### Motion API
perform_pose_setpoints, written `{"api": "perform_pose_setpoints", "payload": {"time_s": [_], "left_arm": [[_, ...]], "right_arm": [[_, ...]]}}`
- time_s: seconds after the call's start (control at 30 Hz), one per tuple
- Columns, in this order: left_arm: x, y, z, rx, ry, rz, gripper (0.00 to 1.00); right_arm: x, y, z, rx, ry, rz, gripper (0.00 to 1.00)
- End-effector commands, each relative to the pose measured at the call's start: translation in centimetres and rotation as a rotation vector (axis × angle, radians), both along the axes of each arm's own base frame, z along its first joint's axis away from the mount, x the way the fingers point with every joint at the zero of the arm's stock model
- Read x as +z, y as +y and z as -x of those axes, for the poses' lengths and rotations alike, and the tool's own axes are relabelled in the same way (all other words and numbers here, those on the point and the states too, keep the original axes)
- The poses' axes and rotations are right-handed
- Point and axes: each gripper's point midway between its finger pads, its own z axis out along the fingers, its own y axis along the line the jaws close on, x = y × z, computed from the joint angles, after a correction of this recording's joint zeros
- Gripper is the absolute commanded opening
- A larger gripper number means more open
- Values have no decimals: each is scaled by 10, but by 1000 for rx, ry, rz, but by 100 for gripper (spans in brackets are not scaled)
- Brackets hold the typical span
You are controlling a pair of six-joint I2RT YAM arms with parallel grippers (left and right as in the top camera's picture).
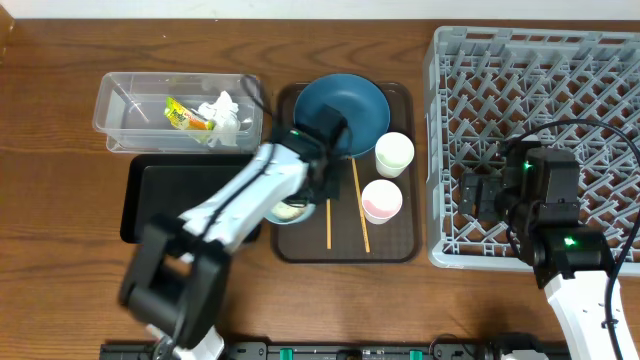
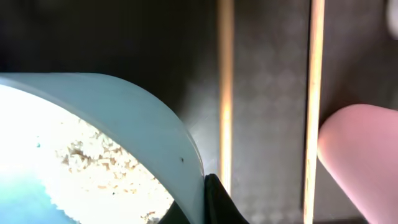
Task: Sort waste into correct bins and load items into the dishwasher rack
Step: 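Tip the bowl over the black tray to pour out the rice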
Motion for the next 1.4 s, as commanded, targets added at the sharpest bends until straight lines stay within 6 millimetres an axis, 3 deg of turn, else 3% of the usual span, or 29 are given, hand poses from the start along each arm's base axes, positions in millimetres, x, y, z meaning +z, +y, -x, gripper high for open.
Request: {"api": "perform_pose_setpoints", "payload": {"time_s": [0.0,0.2,0.33,0.53,0.8,1.03,1.2,1.37], "left_arm": [[39,19,-8,25,-83,32,6],[73,50,-8,67,-138,71,6],[84,47,-8,18,-97,273,6],[84,70,-14,42,-87,506,6],[84,96,-8,32,-158,898,7],[103,129,-6,110,-310,1220,6],[108,155,-11,222,-358,1330,6],[99,179,-14,372,-310,1359,6]], "right_arm": [[8,3,-3,6,-19,-7,99],[8,3,-3,6,-20,-7,99],[8,3,-3,6,-19,-8,99],[8,3,-3,6,-19,-7,99],[8,3,-3,6,-19,-8,99],[8,3,-3,6,-19,-7,99],[8,3,-3,6,-19,-7,99],[8,3,-3,6,-19,-7,99]]}}
